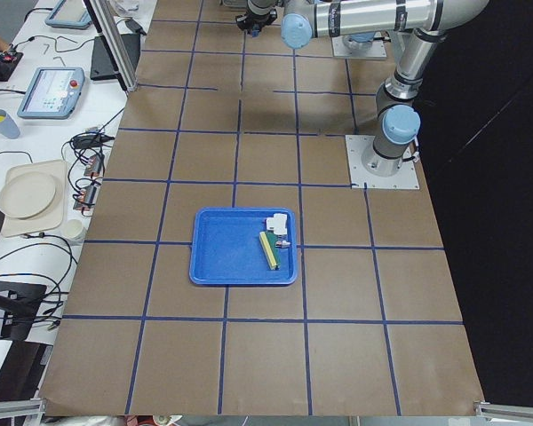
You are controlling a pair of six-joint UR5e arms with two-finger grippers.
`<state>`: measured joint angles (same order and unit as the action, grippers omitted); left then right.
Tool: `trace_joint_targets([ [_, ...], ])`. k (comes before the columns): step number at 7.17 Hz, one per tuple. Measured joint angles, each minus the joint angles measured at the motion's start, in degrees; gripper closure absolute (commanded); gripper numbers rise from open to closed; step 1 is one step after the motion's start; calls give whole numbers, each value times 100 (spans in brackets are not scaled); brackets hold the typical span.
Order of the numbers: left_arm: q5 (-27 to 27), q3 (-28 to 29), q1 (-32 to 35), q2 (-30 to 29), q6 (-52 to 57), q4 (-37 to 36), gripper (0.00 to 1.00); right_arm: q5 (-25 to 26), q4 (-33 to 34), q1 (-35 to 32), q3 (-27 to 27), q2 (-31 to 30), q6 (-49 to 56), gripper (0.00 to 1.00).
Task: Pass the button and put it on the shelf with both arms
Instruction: 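Carry the button toward the table center with the left gripper while the right gripper approaches, then close the right gripper around the red button head held by the left gripper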
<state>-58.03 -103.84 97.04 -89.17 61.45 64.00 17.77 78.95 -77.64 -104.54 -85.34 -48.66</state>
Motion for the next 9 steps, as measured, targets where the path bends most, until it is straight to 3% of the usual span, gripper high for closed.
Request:
trace_joint_targets([
  [4, -16, -299, 128, -7, -325, -678, 69, -248, 41, -434, -173, 53, 140, 0],
  [9, 4, -356, 123, 15, -278, -708, 69, 80, 46, -532, -261, 206, -108, 0],
])
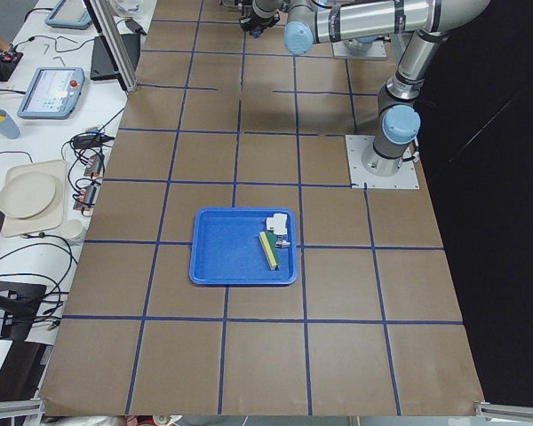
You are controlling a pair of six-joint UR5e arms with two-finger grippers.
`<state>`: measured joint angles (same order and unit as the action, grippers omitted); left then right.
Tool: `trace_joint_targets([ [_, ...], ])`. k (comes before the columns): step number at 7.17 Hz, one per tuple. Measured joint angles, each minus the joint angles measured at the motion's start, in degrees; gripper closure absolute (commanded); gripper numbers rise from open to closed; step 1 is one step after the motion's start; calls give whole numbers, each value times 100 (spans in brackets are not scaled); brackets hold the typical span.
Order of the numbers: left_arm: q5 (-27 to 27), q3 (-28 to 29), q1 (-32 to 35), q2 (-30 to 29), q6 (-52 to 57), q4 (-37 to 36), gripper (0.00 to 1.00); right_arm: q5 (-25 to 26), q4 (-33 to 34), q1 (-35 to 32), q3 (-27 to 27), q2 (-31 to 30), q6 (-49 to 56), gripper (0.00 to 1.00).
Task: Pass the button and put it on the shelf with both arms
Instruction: 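Close the right gripper around the red button head held by the left gripper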
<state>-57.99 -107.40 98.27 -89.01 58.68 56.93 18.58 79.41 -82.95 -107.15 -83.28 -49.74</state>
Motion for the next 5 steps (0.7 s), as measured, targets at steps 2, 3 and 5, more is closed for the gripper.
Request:
trace_joint_targets([
  [2, 11, 3, -1, 2, -36, -5, 69, 120, -18, -66, 3, 60, -40, 0],
  [3, 10, 2, -1, 4, -50, -6, 69, 149, -28, -76, 7, 52, -71, 0],
  [5, 0, 0, -1, 6, -51, -6, 69, 133, -21, -91, 74, 43, -259, 0],
])
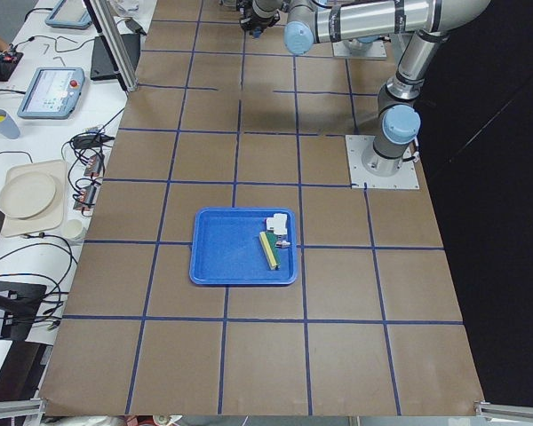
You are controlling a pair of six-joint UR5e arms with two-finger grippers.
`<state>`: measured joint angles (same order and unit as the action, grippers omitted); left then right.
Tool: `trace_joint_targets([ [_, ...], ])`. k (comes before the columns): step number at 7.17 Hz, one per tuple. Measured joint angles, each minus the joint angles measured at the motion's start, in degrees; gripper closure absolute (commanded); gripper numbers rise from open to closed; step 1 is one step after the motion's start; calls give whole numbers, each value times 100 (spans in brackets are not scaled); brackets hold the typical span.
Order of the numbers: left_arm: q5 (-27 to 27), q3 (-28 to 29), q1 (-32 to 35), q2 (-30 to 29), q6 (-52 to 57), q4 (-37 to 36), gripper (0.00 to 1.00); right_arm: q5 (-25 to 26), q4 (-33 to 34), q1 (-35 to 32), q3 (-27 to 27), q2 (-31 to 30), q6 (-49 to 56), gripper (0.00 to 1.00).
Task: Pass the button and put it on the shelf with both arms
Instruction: 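Close the right gripper around the red button head held by the left gripper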
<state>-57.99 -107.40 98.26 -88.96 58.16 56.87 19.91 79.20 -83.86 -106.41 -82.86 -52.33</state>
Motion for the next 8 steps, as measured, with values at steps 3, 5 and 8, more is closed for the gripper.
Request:
trace_joint_targets([
  [3, -2, 2, 0, 20, 2, 0, 69, -48, 7, -227, 44, 23, -60, 0],
  [5, -8, 2, 0, 26, 2, 0, 69, -12, 10, -267, 55, 18, -69, 12],
  [8, -15, 0, 2, 35, 3, 0, 69, 92, 17, -229, 67, 15, -77, 72],
])
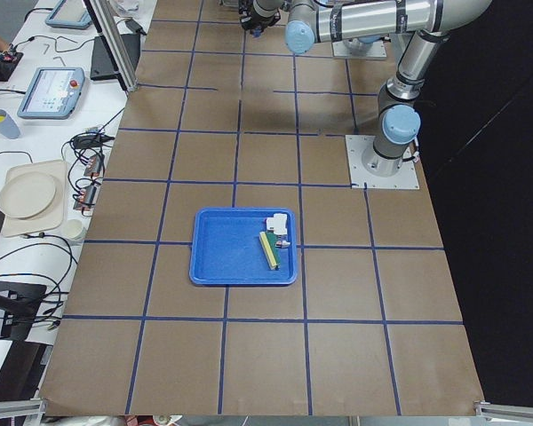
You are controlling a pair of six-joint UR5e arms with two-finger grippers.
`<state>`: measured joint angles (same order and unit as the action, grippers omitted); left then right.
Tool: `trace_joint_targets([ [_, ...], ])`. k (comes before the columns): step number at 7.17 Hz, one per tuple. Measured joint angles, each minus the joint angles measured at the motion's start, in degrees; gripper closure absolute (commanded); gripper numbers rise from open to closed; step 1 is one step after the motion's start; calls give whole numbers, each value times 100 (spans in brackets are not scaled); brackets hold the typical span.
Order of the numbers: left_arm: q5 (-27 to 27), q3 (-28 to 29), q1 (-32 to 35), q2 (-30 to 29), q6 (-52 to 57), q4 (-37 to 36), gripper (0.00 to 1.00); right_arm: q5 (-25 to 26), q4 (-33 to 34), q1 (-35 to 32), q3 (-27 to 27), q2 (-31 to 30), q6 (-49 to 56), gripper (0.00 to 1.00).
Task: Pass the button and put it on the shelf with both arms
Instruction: 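Close the right gripper around the red button head held by the left gripper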
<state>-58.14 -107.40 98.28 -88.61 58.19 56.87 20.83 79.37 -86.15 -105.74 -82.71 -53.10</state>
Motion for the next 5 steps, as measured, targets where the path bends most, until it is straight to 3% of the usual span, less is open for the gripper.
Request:
trace_joint_targets([
  [2, -5, -1, -1, 2, 1, 0, 68, -9, -14, 39, 2, 0, -11, 89],
  [3, -12, -1, -1, 7, 5, 1, 52, -25, -19, 48, 1, -2, -10, 92],
  [4, -23, 0, -4, 13, 11, 4, 17, -29, -28, 54, 3, -5, -8, 93],
  [5, -23, 1, -5, 16, 17, 4, 0, -30, -36, 53, 5, -7, -7, 93],
])
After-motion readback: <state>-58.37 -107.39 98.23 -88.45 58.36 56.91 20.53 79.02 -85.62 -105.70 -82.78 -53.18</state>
